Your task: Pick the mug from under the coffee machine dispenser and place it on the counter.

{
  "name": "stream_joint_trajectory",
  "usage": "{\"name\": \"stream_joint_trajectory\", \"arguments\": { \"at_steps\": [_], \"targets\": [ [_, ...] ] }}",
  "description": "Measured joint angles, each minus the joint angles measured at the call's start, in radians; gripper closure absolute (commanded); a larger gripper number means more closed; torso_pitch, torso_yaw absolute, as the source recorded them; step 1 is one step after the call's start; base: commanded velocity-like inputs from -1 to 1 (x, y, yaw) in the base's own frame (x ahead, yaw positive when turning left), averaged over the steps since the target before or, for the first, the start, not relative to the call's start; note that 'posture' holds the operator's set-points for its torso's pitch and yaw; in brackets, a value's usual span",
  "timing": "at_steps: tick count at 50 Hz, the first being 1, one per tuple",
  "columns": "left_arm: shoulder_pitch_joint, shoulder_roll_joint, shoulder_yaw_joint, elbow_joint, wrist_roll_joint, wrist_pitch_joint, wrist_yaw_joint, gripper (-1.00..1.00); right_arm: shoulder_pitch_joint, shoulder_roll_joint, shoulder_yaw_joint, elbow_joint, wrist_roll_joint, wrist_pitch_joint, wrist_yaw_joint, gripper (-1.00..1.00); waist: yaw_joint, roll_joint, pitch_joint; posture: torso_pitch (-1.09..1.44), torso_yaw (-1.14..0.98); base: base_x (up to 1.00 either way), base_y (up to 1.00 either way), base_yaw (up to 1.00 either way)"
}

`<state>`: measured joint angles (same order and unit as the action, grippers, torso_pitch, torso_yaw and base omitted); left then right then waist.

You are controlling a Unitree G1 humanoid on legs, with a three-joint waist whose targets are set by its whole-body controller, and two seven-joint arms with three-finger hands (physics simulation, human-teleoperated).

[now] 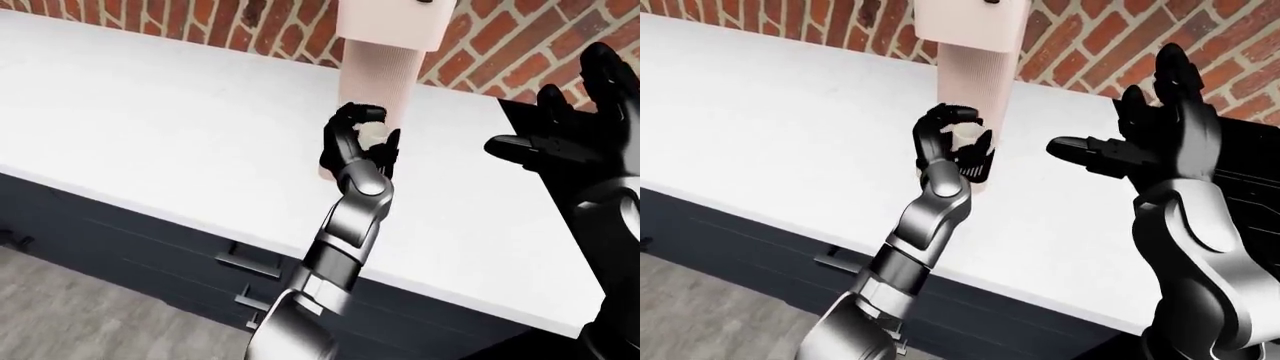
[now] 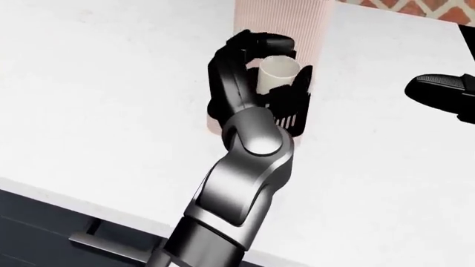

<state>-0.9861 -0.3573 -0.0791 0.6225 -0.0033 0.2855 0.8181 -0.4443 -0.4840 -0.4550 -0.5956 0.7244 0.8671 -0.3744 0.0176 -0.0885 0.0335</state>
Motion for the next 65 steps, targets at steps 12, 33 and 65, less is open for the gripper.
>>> {"name": "stream_joint_trajectory", "arguments": {
  "at_steps": [12,33,65],
  "targets": [
    [0.001,0.001,-0.001,-0.020,0.009,0.032,-0.015,1.00,-0.011,-0.020,-0.008,-0.001,0.030,0.002,-0.020,-1.00,-0.001,0.001,0.002,0.00,0.00,0.00,0.00,0.00],
    [0.081,-0.025,-0.056,-0.404,0.080,0.241,-0.082,1.00,-0.006,-0.021,-0.002,0.001,0.030,-0.002,-0.022,-1.00,-0.003,0.002,0.007,0.00,0.00,0.00,0.00,0.00],
    [0.180,0.291,0.075,-0.647,-0.142,0.354,-0.481,1.00,-0.008,-0.014,0.003,-0.005,0.015,0.008,-0.016,-1.00,0.000,0.025,0.012,0.00,0.00,0.00,0.00,0.00]
  ]
}}
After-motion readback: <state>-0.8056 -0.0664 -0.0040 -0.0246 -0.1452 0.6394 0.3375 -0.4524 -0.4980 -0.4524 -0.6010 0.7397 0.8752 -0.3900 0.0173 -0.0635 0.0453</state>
